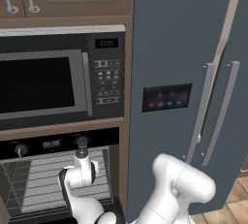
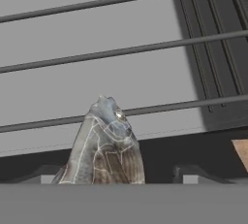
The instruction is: Take the fish from the oven and place it on the plate on the counter.
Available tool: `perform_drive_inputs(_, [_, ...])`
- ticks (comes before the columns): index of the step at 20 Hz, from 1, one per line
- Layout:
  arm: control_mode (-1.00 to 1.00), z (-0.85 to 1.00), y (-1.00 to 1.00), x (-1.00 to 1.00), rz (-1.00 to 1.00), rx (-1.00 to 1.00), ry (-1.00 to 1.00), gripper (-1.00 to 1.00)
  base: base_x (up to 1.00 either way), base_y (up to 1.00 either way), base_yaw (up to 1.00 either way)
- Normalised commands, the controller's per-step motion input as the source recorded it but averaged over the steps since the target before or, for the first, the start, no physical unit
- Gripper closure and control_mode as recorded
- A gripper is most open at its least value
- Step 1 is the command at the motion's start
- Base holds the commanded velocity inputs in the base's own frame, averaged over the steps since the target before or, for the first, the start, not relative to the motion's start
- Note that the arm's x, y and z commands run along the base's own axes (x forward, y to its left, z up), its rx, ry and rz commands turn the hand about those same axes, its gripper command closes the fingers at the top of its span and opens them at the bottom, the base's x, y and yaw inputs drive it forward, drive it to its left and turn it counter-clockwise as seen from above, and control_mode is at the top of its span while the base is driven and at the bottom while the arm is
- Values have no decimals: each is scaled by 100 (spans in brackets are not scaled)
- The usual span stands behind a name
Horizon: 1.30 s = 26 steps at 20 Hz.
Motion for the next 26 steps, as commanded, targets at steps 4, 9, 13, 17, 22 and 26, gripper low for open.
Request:
perform_drive_inputs(4, [-100, -31, 0, -8, 0, 0, 4, 100, 0, 0, 0])
perform_drive_inputs(9, [-100, -4, 0, -47, 2, 0, 5, 100, 0, 0, 0])
perform_drive_inputs(13, [-100, 0, 0, -43, 1, 0, -3, 100, 0, 0, 0])
perform_drive_inputs(17, [-100, 18, -1, -82, 0, 3, -19, 100, 0, 0, 0])
perform_drive_inputs(22, [-100, 58, -1, -72, 0, 5, -22, 100, 0, 0, 0])
perform_drive_inputs(26, [-100, 71, -9, -47, 0, 6, -20, 100, 0, 0, 0])
